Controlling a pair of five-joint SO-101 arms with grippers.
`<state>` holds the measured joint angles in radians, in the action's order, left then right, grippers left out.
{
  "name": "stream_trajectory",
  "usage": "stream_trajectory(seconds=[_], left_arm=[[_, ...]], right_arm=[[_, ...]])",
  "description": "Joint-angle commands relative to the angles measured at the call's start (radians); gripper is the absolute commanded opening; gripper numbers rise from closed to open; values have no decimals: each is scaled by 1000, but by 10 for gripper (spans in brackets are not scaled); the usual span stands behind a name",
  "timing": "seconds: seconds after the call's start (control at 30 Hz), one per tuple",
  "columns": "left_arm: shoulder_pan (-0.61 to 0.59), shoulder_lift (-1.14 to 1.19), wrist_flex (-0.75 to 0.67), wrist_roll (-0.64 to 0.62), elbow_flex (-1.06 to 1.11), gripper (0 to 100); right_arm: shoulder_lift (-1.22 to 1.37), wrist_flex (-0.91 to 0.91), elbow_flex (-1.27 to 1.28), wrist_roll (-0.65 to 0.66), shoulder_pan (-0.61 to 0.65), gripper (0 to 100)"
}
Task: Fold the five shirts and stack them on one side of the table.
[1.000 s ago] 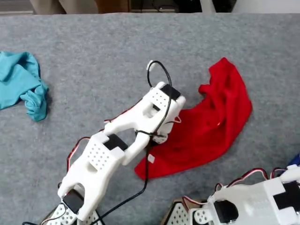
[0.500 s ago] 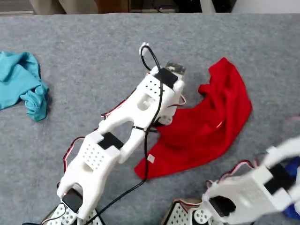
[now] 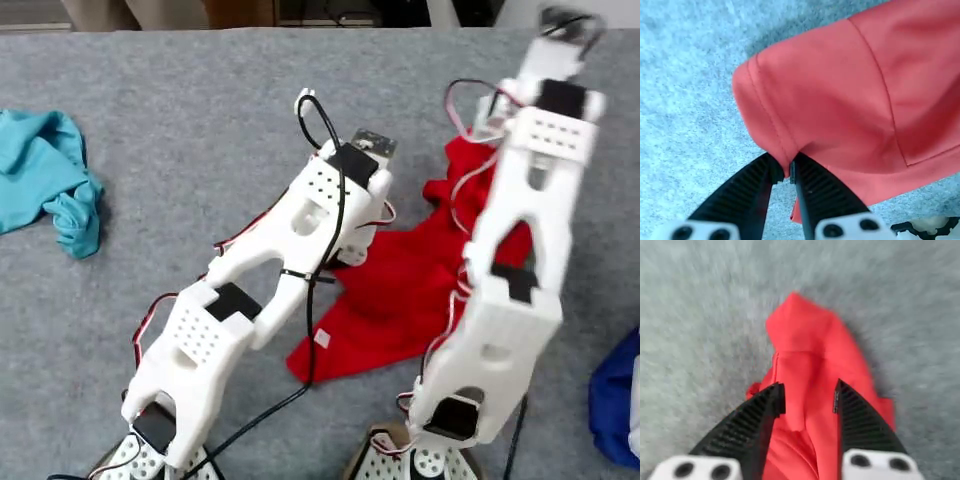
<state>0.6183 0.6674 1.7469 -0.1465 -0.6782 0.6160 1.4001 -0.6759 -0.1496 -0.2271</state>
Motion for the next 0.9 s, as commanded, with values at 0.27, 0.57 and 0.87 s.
stream_trajectory(seconds=[0.27, 0.57, 0.87], left_arm=[[-5, -79, 11, -5, -9, 19], [-80, -81, 12, -5, -127, 19], [-224, -82, 12, -5, -506, 19]], right_arm=[[229, -52, -53, -11, -7, 163], [191, -43, -226, -9, -91, 6], [194, 141, -458, -3, -205, 6]])
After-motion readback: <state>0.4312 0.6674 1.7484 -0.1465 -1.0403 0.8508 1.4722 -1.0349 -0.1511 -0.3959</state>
